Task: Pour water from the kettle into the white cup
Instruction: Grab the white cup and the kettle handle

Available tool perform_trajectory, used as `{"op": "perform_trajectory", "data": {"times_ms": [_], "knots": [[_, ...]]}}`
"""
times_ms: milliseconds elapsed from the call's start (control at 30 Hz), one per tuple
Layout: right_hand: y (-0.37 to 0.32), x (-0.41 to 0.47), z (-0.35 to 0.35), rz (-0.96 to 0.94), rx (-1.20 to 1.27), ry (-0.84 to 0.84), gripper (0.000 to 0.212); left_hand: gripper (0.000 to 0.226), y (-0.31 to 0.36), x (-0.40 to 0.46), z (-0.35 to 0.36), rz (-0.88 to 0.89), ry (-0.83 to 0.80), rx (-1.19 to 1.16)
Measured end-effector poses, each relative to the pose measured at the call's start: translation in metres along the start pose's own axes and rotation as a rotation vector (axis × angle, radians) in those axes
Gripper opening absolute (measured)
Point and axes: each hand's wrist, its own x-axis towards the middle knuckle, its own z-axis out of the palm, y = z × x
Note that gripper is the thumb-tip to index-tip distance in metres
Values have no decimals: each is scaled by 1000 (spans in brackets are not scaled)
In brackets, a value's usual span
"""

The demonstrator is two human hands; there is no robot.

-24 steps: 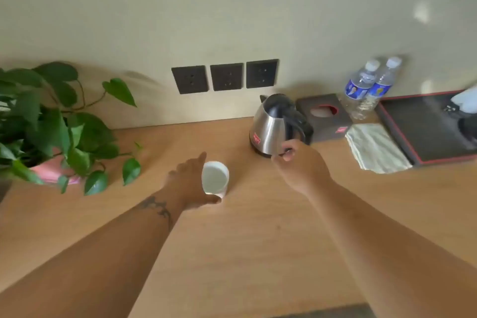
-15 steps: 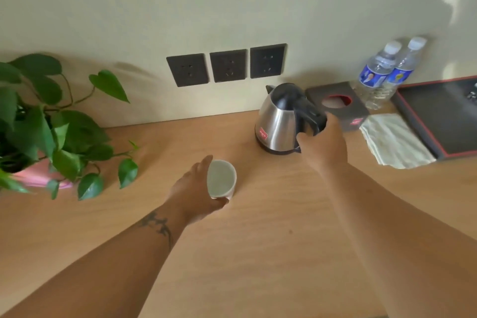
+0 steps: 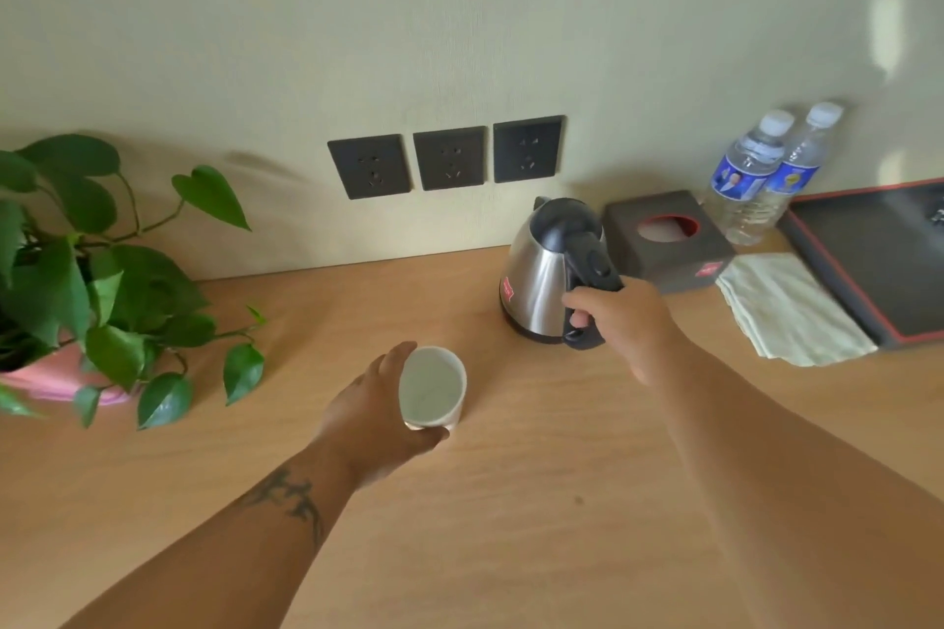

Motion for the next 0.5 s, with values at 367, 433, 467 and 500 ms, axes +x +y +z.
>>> {"op": "perform_trajectory", "data": {"times_ms": [367,433,467,500], "knots": [[-5,-5,23,-14,21,35,6,122,1,-5,-1,10,-2,-22],[-5,-8,21,-26,44,25,7,120,1,-6,-1,11,10,-20],[-5,-11,20,-30,61,17,10,119,0,-7,-2,12,17,-21],[-5,-15,18,-33,71,6,13,117,0,-7,-2,13,22,-23]]}}
